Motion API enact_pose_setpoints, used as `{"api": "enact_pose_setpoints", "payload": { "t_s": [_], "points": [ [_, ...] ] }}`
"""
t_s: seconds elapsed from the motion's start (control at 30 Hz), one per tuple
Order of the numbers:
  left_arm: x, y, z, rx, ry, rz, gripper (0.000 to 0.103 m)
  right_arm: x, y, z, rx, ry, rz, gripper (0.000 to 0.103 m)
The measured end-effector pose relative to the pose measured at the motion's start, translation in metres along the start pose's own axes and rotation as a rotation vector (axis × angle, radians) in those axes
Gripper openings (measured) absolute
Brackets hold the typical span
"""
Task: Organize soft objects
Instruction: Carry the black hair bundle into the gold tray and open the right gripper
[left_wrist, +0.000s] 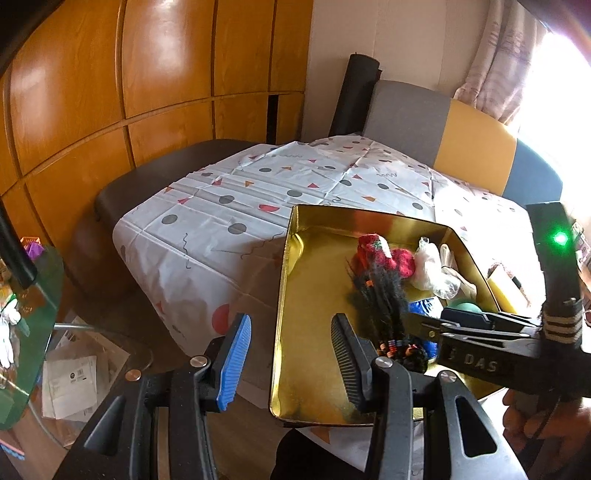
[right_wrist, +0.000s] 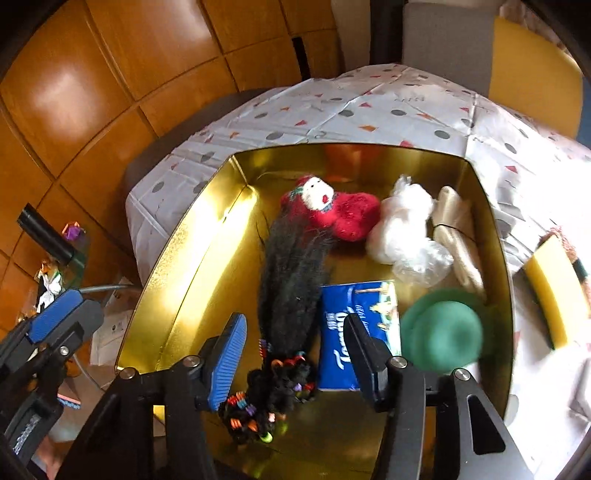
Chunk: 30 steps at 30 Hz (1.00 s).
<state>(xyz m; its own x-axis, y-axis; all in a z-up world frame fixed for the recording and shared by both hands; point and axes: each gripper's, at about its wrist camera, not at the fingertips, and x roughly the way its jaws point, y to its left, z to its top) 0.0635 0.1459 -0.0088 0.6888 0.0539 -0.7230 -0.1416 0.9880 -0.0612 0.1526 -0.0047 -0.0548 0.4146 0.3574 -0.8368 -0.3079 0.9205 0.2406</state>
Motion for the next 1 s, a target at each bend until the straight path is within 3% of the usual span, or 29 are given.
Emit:
{"api": "enact_pose_setpoints", "payload": {
  "t_s": [0.63, 1.0],
  "points": [
    [-0.008, -0.028, -0.003, 0.069, -0.002, -0.020, 0.046, -0.059, -0.021, -0.018, 0.017, -0.159, -0.086, 0.060],
    [-0.012, -0.052, -0.005, 0.134, -0.005, -0.048, 0.046, -0.092, -0.045, -0.037, -0.034, -0.216, -0.210, 0.067]
  ]
}}
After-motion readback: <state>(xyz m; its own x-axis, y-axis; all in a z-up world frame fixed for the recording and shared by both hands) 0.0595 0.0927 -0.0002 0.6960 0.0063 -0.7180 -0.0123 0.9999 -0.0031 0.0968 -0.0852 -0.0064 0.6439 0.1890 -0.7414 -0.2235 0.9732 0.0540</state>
